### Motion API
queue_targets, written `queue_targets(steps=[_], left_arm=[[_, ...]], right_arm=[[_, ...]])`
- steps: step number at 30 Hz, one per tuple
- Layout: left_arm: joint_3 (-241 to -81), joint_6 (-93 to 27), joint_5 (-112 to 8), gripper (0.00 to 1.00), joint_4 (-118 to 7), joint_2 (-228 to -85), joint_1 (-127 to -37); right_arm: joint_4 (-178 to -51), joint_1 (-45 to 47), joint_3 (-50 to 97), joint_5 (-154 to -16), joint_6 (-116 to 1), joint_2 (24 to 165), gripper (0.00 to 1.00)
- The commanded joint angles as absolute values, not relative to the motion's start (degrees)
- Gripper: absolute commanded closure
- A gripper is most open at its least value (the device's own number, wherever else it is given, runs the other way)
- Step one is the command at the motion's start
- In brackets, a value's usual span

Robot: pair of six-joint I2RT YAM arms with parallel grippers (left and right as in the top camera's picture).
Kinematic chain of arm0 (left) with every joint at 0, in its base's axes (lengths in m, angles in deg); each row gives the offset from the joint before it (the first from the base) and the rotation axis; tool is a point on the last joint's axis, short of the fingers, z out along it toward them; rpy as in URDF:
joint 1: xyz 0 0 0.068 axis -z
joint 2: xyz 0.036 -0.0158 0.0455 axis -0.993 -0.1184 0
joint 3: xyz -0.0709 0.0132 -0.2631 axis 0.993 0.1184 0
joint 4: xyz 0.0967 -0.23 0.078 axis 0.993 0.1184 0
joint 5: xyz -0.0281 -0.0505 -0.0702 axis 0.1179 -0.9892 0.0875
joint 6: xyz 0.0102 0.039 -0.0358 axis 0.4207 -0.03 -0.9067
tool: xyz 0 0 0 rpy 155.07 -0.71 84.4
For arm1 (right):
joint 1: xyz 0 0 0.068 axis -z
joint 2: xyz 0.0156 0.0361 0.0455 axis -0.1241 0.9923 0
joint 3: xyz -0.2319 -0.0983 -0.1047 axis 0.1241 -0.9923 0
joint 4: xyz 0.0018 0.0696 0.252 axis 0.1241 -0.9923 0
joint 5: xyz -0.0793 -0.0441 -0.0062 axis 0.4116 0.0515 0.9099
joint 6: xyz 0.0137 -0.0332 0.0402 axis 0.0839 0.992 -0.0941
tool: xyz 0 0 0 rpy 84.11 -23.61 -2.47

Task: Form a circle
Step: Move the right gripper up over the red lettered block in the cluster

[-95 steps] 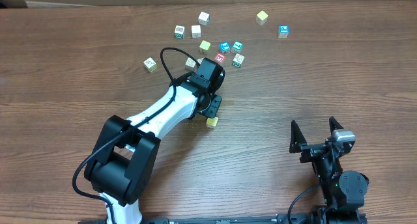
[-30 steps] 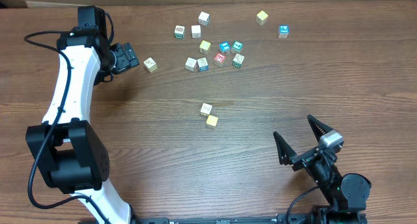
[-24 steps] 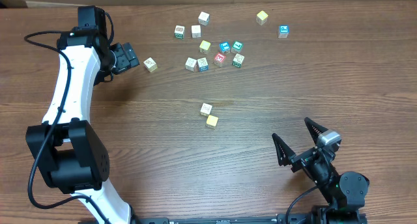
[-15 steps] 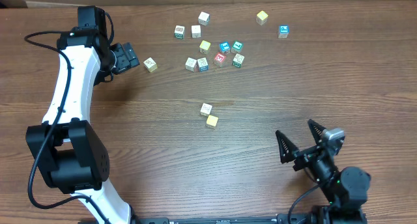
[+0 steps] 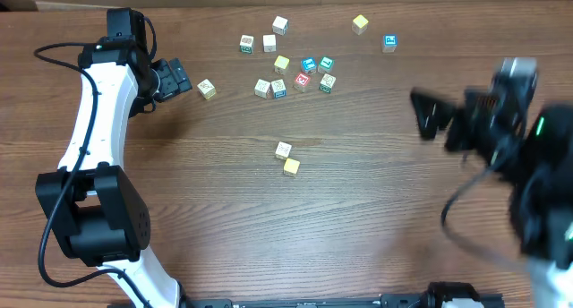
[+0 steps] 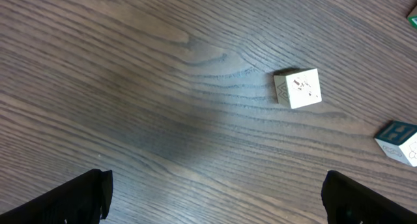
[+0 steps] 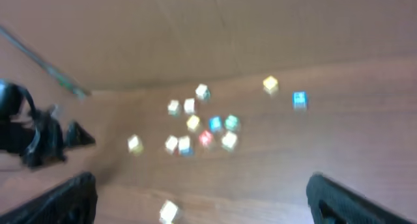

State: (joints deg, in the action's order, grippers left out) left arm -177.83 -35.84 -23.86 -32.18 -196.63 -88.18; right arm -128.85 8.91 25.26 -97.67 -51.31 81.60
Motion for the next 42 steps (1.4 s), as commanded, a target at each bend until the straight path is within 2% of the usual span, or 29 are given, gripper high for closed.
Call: queue_targets(steps=[1, 5, 8, 18, 25, 29, 32, 33, 38, 40, 42], left_arm=[[-178.7, -36.4, -24.2, 0.0, -32.3, -197.1, -88.1], [-178.7, -36.4, -24.2, 0.0, -32.3, -197.1, -88.1], [-178.7, -36.4, -24.2, 0.0, -32.3, -197.1, -88.1], [-178.7, -36.4, -24.2, 0.0, -32.3, -197.1, -88.1], [-178.7, -36.4, -24.2, 0.0, -32.3, -197.1, -88.1], [-178.7, -36.4, -24.2, 0.0, -32.3, -197.1, -88.1], [-178.7, -36.4, -24.2, 0.0, -32.3, -197.1, -88.1], [-178.7, -36.4, -24.2, 0.0, -32.3, -197.1, -88.1], [-178.7, -36.4, -24.2, 0.0, -32.3, -197.1, -88.1], [-178.7, -36.4, -24.2, 0.0, -32.3, -197.1, -88.1], [-178.7, -36.4, -24.2, 0.01, -32.3, -197.1, -88.1]], right_arm=[[-138.5, 8.7, 44.0, -97.5, -51.1, 94.9, 0.0], [-151.7, 8.7, 63.1, -97.5, -51.1, 110.1, 0.0], [-156.5, 8.6, 71.1, -98.5, -51.3, 119.0, 0.0], [-155.7, 5.0, 72.0, -102.5, -51.3, 135.1, 0.0], [-147.1, -0.1, 71.8, -102.5, -51.5, 143.3, 0.0], [-142.1, -2.0, 70.6, -102.5, -58.5, 144.8, 0.02], [-139.4, -4.2, 70.3, -102.0, -58.7, 145.8, 0.28], [-138.7, -4.9, 70.2, -101.2, -58.7, 146.0, 0.43], [-137.4, -9.3, 69.2, -86.8, -63.9, 146.9, 0.87], [-136.6, -10.9, 68.1, -81.5, -65.3, 146.9, 0.96], [-134.7, -12.6, 66.8, -78.9, -65.3, 146.9, 0.96]])
